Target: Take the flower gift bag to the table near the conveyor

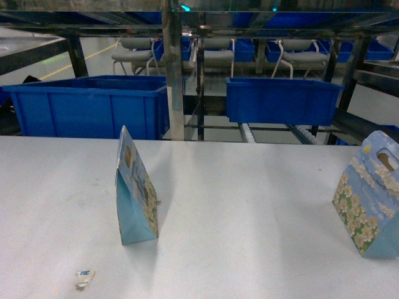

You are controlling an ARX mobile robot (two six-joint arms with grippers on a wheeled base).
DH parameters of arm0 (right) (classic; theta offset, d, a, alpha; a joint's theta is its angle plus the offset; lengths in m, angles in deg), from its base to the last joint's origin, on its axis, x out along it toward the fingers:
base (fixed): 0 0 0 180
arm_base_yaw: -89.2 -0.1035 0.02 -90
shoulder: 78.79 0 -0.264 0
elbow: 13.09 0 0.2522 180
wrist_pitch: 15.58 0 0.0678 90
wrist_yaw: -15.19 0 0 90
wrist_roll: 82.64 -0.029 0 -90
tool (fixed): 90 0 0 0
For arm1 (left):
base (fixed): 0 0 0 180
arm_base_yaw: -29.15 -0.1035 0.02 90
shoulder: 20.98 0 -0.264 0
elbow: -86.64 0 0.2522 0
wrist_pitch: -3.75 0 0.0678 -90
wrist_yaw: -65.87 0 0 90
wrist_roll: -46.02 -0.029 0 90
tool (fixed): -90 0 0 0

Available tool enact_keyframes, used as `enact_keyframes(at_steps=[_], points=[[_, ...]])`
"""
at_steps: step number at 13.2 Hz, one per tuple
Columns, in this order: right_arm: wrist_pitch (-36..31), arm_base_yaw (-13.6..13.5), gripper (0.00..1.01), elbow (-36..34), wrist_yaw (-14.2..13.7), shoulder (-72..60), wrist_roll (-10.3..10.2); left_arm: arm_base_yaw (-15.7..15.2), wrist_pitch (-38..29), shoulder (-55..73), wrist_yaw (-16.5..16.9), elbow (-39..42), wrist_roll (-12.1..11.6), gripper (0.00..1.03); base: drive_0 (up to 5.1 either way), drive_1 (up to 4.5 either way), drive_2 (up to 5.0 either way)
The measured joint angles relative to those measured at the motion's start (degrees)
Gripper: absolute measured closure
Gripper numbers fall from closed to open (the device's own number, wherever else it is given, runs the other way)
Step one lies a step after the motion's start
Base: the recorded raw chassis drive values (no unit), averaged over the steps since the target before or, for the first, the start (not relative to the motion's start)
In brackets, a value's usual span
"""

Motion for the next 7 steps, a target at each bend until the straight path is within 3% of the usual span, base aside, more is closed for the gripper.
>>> enact_keyframes(at_steps=[6, 7], points=[[0.1, 0.0, 0.99, 0.0, 0.0, 0.0, 0.0, 0.0, -0.3, 0.0, 0.0, 0.0, 0.0, 1.01, 0.0, 0.0, 0.0], [0.1, 0.0, 0.94, 0.0, 0.0, 0.0, 0.0, 0.0, -0.3, 0.0, 0.0, 0.0, 0.0, 0.97, 0.0, 0.0, 0.0]])
